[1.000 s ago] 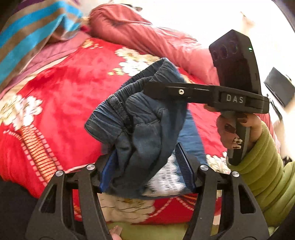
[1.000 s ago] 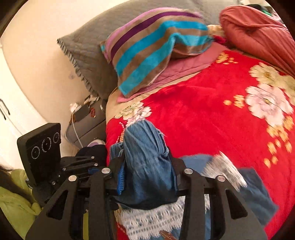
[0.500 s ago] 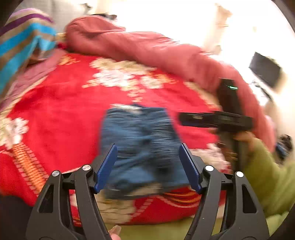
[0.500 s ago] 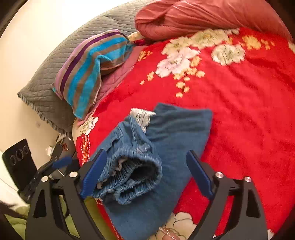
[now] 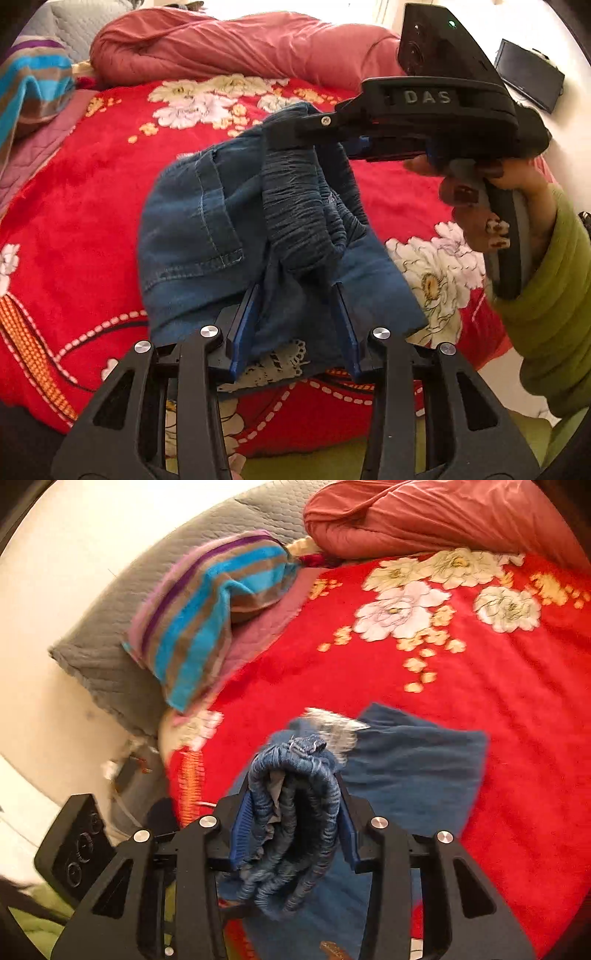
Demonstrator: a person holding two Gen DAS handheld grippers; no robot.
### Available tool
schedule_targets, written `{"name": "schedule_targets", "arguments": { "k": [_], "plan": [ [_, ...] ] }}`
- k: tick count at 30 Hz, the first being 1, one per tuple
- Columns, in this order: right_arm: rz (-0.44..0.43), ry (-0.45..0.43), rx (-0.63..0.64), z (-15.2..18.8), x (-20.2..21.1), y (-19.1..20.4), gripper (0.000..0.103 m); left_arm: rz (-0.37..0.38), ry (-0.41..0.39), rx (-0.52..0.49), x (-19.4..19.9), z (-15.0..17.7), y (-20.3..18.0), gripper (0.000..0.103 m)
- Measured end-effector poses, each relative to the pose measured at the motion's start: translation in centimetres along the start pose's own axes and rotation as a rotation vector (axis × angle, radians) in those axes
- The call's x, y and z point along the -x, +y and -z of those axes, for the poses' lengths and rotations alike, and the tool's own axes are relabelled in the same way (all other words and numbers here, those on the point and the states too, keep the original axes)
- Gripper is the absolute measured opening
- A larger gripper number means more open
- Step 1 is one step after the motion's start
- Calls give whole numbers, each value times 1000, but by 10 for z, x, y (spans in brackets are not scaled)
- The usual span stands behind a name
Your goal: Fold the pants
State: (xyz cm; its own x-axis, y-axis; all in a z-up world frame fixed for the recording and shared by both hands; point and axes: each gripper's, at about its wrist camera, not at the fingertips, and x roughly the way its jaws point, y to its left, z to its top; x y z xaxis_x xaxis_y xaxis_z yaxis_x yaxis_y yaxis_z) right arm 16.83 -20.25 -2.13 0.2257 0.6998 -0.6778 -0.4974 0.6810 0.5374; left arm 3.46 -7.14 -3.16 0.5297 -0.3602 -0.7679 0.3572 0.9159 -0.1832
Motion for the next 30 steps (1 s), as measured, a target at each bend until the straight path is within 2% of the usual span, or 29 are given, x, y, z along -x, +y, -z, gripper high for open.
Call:
{"name": "schedule_targets", "arguments": {
  "k": [2, 6, 8, 9, 15, 18, 24, 30],
  "plan": [
    [61, 35, -19, 7, -8, -11, 40, 19, 8, 9, 0, 2, 1, 32],
    [71, 26, -70, 21, -2, -28, 51, 61, -1, 17, 8, 5, 1, 35],
    [84, 10, -64, 23, 5, -28, 59, 79, -13, 30, 16, 6, 2, 43],
    [92, 0, -57, 24, 11, -26, 60, 84, -20, 33, 20, 6, 2, 46],
    [120, -96, -13, 27, 52, -15, 68, 36, -67, 48, 40, 2, 6, 62],
    [132, -130, 46, 33, 70, 0, 83, 12, -79, 69, 45, -2, 11, 70],
    [173, -155, 210, 56, 94, 34, 85, -40, -81, 93, 48, -8, 19, 78],
    [191, -100, 351, 81, 86, 60, 85, -89, -57, 116, 40, -14, 30, 80]
  ]
}}
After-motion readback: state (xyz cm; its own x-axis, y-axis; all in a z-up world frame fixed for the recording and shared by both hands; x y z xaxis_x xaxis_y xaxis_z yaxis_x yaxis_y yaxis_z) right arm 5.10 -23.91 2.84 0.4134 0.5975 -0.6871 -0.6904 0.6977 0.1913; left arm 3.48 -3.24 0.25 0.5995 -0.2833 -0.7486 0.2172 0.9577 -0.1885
